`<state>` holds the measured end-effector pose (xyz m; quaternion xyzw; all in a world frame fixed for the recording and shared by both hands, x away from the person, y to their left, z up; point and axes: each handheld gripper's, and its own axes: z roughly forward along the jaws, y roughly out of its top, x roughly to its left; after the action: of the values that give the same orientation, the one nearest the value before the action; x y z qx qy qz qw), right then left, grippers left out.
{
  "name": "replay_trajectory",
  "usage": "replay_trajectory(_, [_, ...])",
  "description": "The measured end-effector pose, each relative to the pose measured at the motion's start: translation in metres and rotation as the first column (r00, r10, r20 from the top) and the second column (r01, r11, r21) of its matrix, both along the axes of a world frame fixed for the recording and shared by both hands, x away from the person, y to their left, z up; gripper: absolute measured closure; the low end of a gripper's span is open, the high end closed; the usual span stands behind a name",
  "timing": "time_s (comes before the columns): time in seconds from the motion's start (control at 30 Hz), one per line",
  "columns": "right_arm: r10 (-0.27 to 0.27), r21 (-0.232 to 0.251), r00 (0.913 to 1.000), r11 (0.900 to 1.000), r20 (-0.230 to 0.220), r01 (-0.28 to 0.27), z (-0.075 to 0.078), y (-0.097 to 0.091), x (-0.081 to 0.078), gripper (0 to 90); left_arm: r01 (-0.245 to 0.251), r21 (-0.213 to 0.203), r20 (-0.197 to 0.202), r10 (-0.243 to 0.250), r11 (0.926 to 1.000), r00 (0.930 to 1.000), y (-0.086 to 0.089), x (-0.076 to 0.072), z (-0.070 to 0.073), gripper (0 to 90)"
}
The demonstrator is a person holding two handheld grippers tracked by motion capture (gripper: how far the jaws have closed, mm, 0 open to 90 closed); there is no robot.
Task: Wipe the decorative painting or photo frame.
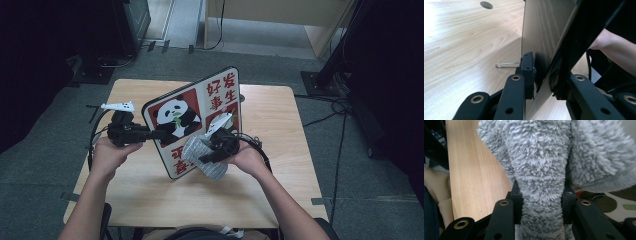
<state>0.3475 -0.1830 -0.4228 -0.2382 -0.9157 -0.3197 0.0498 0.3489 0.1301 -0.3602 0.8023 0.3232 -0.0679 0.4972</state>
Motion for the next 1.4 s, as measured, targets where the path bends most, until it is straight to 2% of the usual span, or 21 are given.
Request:
replay_trajectory(0.33, [0.006,0.008,0.9998,0.9999,0.017,-0.006,0.015,0.001,0.002,65.8,0.004,0.007,-0.005,-0.004,1.0000,1.0000,0.002,0.000,0.000,69.4])
replay_trajectory(0.47, [0.004,0.004,0.9997,1.0000,0.023,-0.004,0.022,0.000,0.003,65.8,0.004,-0.008,-0.007,-0.004,1.0000,1.0000,0.004,0.000,0.002,67.2])
replay_trajectory(0.77, [-0.004,0.004,0.9996,1.0000,0.029,0.004,0.040,0.002,0.004,66.0,0.011,-0.002,-0.005,-0.011,0.9999,0.9999,0.008,-0.002,0.004,71.1])
replay_trajectory(0.93, [-0.012,0.009,0.9992,0.9999,0.038,0.012,0.056,0.003,0.007,66.0,0.019,-0.002,0.004,-0.019,0.9998,0.9998,0.013,-0.004,0.007,73.0])
replay_trajectory(1.4, [-0.025,0.013,0.9983,0.9996,0.053,0.024,0.089,0.007,0.014,66.0,0.035,0.002,-0.003,-0.035,0.9994,0.9994,0.021,-0.006,0.008,75.5])
